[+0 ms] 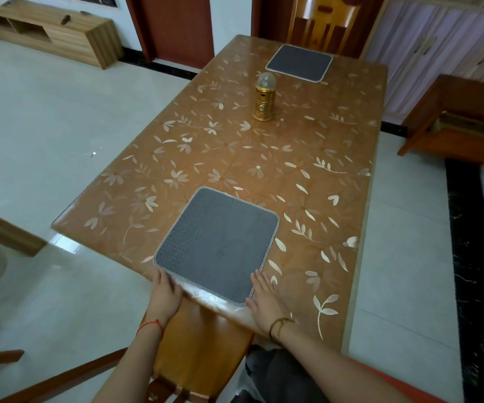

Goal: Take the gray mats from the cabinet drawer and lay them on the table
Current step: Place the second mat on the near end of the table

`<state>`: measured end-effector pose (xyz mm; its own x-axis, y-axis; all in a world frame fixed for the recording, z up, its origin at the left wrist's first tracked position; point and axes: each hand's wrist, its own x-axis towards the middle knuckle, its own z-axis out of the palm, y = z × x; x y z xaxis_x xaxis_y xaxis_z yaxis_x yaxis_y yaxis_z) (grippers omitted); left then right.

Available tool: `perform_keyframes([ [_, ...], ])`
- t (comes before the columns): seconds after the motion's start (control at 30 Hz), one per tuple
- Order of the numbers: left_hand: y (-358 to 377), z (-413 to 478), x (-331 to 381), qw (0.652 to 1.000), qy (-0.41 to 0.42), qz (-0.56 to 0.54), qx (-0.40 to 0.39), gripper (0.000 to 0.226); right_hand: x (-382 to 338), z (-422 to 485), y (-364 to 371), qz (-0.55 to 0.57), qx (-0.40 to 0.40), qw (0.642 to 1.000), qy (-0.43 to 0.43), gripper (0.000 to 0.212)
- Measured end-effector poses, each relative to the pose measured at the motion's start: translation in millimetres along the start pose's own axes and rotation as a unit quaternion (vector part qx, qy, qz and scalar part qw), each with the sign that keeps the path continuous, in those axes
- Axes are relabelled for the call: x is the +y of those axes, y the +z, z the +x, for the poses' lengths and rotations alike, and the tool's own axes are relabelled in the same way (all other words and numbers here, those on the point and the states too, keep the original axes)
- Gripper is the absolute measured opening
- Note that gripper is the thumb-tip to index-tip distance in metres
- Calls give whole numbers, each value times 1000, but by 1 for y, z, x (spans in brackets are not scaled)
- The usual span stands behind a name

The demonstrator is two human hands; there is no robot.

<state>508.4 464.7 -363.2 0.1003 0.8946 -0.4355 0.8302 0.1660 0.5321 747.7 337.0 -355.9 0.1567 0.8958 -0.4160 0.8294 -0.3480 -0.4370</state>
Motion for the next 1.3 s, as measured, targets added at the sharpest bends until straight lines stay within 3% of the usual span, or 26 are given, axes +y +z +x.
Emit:
perform_keyframes([
  [0.1, 11, -21, 2, 1000, -6, -16, -6, 56, -1, -15, 1, 62, 20, 998, 11, 58],
  [0.23, 5, -74, 28, 999, -2, -44, -4, 61, -4, -35, -4, 179, 50, 982, 44, 50],
  [0.4, 9, -106, 26, 988, -12, -152, 23, 54, -10, -56, -11, 249, 75, 963, 76, 39],
  [0.6, 13, -139, 27, 945, -41, -323, 40, 30, -7, -71, -14, 372, 97, 912, 142, 15],
  [0.77, 15, -157, 32, 914, -44, -402, 29, 21, -2, -92, -31, 459, 135, 864, 157, 21],
  [1.03, 17, -183, 50, 897, -13, -440, 32, 27, 19, -124, -41, 485, 157, 844, 167, 21],
  [1.3, 9, -214, 56, 886, 19, -461, 53, 31, 24, -157, -40, 476, 141, 859, 123, 20],
])
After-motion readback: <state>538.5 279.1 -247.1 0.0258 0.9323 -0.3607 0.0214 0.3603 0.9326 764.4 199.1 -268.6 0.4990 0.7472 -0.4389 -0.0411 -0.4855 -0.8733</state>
